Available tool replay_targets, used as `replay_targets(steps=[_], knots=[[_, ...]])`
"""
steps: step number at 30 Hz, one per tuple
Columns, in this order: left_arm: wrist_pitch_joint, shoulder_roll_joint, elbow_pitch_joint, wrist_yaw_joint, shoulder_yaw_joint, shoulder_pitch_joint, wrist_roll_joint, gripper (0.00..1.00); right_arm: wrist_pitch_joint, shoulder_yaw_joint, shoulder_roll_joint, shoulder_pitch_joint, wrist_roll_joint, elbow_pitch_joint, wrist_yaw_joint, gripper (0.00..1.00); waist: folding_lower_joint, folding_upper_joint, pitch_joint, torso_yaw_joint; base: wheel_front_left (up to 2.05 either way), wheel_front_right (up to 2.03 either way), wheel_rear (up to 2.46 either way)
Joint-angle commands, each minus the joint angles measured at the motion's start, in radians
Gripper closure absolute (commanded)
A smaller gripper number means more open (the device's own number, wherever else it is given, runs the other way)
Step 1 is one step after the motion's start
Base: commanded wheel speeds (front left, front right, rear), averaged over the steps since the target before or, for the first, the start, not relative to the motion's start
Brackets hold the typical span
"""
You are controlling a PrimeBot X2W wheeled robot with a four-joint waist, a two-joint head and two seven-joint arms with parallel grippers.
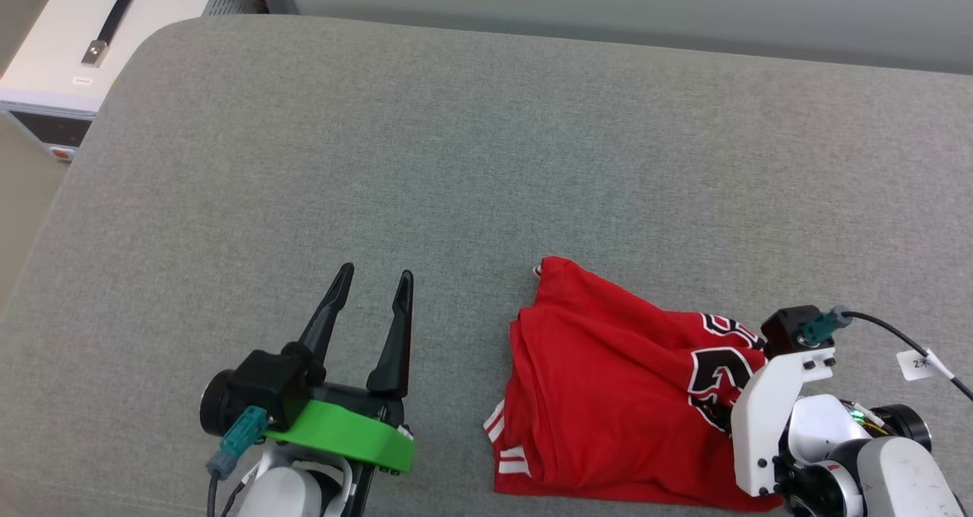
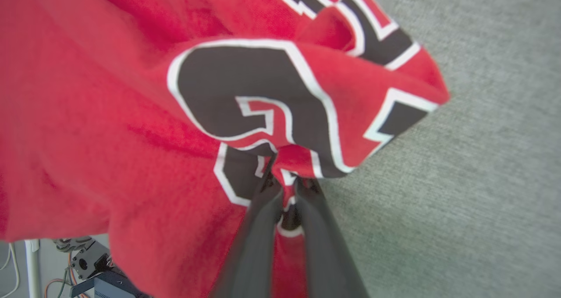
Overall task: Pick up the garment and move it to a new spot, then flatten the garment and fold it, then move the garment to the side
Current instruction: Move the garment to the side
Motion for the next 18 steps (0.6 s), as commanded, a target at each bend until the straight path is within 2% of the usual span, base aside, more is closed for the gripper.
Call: replay_targets(steps=[1,6,11,18], knots=[[-0.006,-0.003,0.004,-0.003,0.004,-0.016,0.007,0.0,-0.019,0.021,-0.011,-0.005,-0.001,0.018,-0.001,1.0,0.0,0.0,-0.008,-0.009,0.0,0.0,0.0],[-0.006,0.0,0.001,-0.003,0.004,-0.011,0.002,0.0,-0.088,0.075,-0.093,-0.041,-0.034,-0.019,-0.001,1.0,0.0,0.0,-0.019,-0.041,0.0,0.0,0.0],[-0.006,0.004,-0.01,-0.003,-0.006,-0.022,0.003,0.0,-0.125,0.148,-0.232,-0.105,-0.058,-0.052,-0.001,1.0,0.0,0.0,0.002,-0.105,0.0,0.0,0.0],[-0.006,0.013,-0.023,-0.003,-0.039,-0.073,0.016,0.0,-0.163,0.18,-0.431,-0.229,-0.037,-0.048,-0.001,1.0,0.0,0.0,0.081,-0.218,0.0,0.0,0.0]])
